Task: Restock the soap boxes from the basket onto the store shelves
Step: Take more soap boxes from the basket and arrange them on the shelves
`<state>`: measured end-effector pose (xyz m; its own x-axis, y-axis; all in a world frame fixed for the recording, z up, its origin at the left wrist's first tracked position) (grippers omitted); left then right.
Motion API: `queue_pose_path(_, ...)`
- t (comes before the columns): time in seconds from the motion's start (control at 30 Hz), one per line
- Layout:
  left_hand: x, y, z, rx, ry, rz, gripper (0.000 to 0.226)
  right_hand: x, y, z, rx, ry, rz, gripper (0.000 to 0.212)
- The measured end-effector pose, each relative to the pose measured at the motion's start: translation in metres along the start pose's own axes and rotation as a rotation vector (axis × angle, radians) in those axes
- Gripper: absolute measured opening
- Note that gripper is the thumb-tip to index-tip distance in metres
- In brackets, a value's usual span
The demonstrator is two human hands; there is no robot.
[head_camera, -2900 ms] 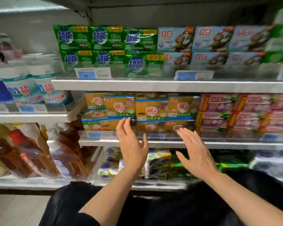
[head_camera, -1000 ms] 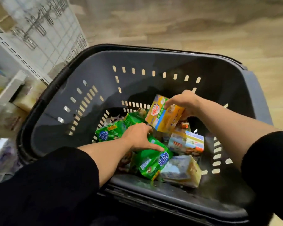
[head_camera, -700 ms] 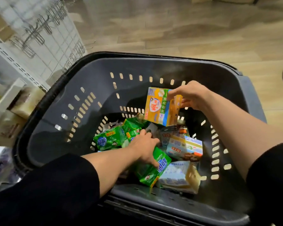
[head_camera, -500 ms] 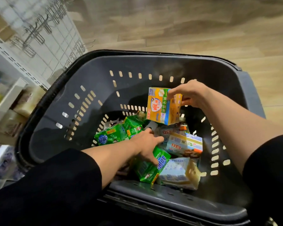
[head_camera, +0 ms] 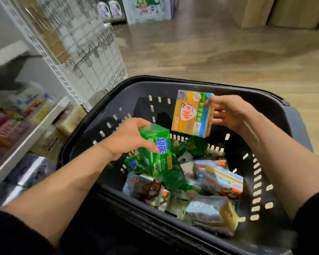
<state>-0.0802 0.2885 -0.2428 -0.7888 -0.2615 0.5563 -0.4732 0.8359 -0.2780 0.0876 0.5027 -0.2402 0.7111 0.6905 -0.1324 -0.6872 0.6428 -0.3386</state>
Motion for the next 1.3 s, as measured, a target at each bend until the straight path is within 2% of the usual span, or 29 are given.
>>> queue_pose_path(0.07,0.032,-0.031,0.010,-0.018,-0.132,-0.173,0.095,-0.023,-0.009,0.006,0.058,0.018,0.135,0.018)
queue_pose_path(0.27,0.104,-0.161,0.032,-0.112,-0.574,-0.546,0.072,-0.141,-0.052,0.034,0.230,-0.070,0.512,0.047)
queue_pose_path(0.37,0.123,-0.235,0.048,-0.165,-0.649,-0.719,0.077,-0.215,-0.082,0.042,0.305,-0.077,0.658,0.029)
queue_pose_path(0.43,0.127,-0.285,0.064,-0.165,-0.691,-0.866,0.074,-0.265,-0.104,0.040,0.335,-0.072,0.748,0.027)
queue_pose_path(0.57,0.119,-0.384,0.099,-0.135,-0.746,-1.114,0.027,-0.359,-0.157,0.018,0.348,-0.126,0.940,0.030)
queue_pose_path(0.63,0.108,-0.434,0.118,-0.103,-0.783,-1.243,0.017,-0.403,-0.190,0.000,0.335,-0.169,1.066,0.030)
queue_pose_path(0.73,0.086,-0.509,0.145,-0.028,-0.832,-1.427,0.024,-0.462,-0.247,-0.029,0.342,-0.269,1.254,0.042)
queue_pose_path(0.8,0.068,-0.557,0.160,0.028,-0.845,-1.529,0.034,-0.494,-0.286,-0.051,0.349,-0.304,1.339,0.041)
queue_pose_path(0.97,0.031,-0.652,0.179,0.094,-0.849,-1.771,0.040,-0.555,-0.374,-0.096,0.422,-0.354,1.523,0.047)
queue_pose_path(1.07,0.010,-0.695,0.196,0.108,-0.975,-1.892,0.033,-0.584,-0.420,-0.120,0.514,-0.385,1.587,0.050)
queue_pose_path(1.1,0.003,-0.707,0.201,0.098,-1.040,-1.929,0.033,-0.593,-0.434,-0.130,0.563,-0.402,1.595,0.052)
queue_pose_path(1.17,-0.006,-0.728,0.210,0.100,-1.136,-2.009,0.048,-0.609,-0.463,-0.149,0.678,-0.453,1.591,0.061)
queue_pose_path(1.23,-0.012,-0.746,0.213,0.099,-1.148,-2.118,0.057,-0.622,-0.491,-0.168,0.765,-0.491,1.574,0.075)
queue_pose_path(1.3,-0.014,-0.763,0.213,0.100,-1.138,-2.234,0.042,-0.632,-0.518,-0.184,0.835,-0.492,1.558,0.078)
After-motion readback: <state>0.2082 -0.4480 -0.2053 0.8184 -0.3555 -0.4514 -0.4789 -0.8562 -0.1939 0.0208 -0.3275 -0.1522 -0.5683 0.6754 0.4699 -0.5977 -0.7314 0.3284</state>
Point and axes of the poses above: each hand's wrist, its own y-axis towards the middle knuckle, its own x-axis out of the back of the hand, z = x × y, the point moved 1 cm from there along y, towards the middle knuckle, and after that the axes turned 5 degrees about z, right-handed, at the moved point
